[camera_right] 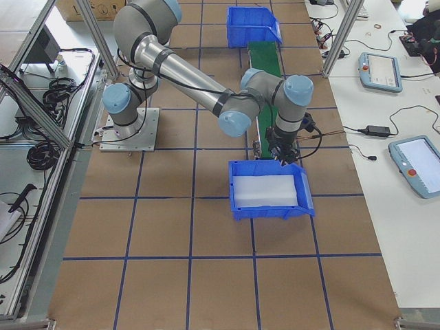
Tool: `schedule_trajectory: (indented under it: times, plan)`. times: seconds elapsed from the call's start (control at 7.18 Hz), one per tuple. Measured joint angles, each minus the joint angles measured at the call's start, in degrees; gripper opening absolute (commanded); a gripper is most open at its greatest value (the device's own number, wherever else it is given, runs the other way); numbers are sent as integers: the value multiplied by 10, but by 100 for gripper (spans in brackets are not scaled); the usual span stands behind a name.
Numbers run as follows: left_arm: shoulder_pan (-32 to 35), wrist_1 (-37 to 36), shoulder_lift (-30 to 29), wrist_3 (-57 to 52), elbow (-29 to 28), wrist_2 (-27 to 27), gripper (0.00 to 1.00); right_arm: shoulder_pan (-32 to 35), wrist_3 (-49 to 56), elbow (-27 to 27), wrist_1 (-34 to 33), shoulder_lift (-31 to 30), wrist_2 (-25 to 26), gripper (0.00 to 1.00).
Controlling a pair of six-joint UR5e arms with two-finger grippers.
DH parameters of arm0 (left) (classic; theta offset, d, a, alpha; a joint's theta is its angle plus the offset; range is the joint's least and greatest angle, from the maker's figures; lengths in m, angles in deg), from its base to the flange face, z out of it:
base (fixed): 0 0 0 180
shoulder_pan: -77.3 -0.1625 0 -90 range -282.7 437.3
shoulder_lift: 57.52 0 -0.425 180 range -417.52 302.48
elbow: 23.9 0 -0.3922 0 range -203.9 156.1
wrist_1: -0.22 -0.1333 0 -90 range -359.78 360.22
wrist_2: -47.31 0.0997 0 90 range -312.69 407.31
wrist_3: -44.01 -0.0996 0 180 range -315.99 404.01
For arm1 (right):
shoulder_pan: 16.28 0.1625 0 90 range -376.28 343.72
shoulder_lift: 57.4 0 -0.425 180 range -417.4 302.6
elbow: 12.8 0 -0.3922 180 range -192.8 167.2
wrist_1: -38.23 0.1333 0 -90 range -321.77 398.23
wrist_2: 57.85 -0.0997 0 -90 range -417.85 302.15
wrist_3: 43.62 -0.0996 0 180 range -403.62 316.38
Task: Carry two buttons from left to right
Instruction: 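Carry the yellow-capped button with the right gripper into the far blue bin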
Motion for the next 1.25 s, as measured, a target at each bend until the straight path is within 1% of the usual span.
schedule_trajectory:
  times: [0.14, 0.42, 0.97, 1.25]
  plan:
    - [0, 0, 0, 0, 0, 0, 100, -15, 23, 10, 0, 14, -1, 15]
    - [0, 0, -1, 0, -1, -1, 100, -31, 44, 10, -1, 30, -2, 15]
    - [0, -1, -1, 0, -1, -1, 100, -40, 121, -12, -13, 51, -11, 16]
    - [0, -1, -1, 0, -1, -1, 100, -53, 153, -28, -27, 54, -11, 20]
